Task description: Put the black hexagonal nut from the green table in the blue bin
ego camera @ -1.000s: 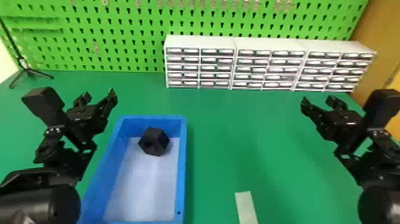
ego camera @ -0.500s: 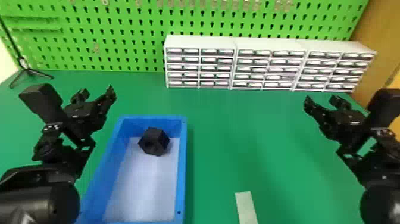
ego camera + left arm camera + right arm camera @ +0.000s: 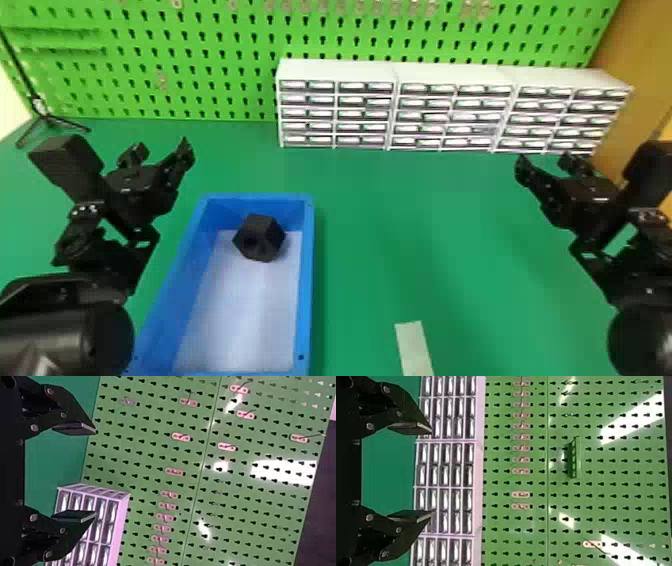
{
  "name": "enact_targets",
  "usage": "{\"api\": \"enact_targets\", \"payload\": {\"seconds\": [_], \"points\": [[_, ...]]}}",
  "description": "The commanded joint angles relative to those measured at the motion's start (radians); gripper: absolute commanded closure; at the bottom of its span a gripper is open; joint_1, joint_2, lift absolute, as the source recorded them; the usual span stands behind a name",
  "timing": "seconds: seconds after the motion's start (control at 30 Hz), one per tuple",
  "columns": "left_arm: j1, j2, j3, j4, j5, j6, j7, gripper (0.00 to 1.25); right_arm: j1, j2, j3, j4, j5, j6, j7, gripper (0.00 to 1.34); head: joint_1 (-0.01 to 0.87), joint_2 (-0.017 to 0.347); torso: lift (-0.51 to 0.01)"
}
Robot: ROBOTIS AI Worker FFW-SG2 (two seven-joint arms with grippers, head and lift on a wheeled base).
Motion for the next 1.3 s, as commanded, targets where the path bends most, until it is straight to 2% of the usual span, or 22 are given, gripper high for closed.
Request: {"api": "enact_targets", "payload": {"seconds": [0.0,0.1,0.3,0.37,0.63,0.77,1.27], "points": [[-0.005,0.000,-0.002,-0.010,-0.020,0.000,0.000,0.50,0.002,0.009,-0.011,0.000,0.001,0.000,0.000,0.51,0.692,0.008,-0.097],[-0.011,0.000,-0.006,-0.017,-0.036,0.000,0.001,0.50,0.002,0.012,-0.017,0.000,0.003,0.000,0.000,0.51,0.692,0.008,-0.097],[-0.020,0.000,-0.025,-0.060,-0.128,0.045,0.012,0.50,0.005,0.021,-0.027,0.011,0.012,0.000,0.000,0.51,0.692,0.008,-0.097],[-0.020,0.002,-0.029,-0.063,-0.125,0.054,0.012,0.50,0.005,0.027,-0.026,0.017,0.019,0.000,0.000,0.51,0.692,0.008,-0.097],[-0.032,0.002,-0.060,-0.063,-0.143,0.054,0.023,0.50,0.019,0.082,-0.034,0.046,0.053,-0.044,0.000,0.51,0.692,0.008,-0.097],[-0.041,0.002,-0.071,-0.065,-0.144,0.055,0.024,0.50,0.003,0.076,-0.008,0.077,0.024,-0.084,0.000,0.51,0.692,0.008,-0.097],[-0.034,0.003,-0.114,-0.083,-0.187,0.055,0.043,0.50,-0.063,0.069,0.088,0.130,0.021,-0.130,0.000,0.51,0.692,0.008,-0.097]]}}
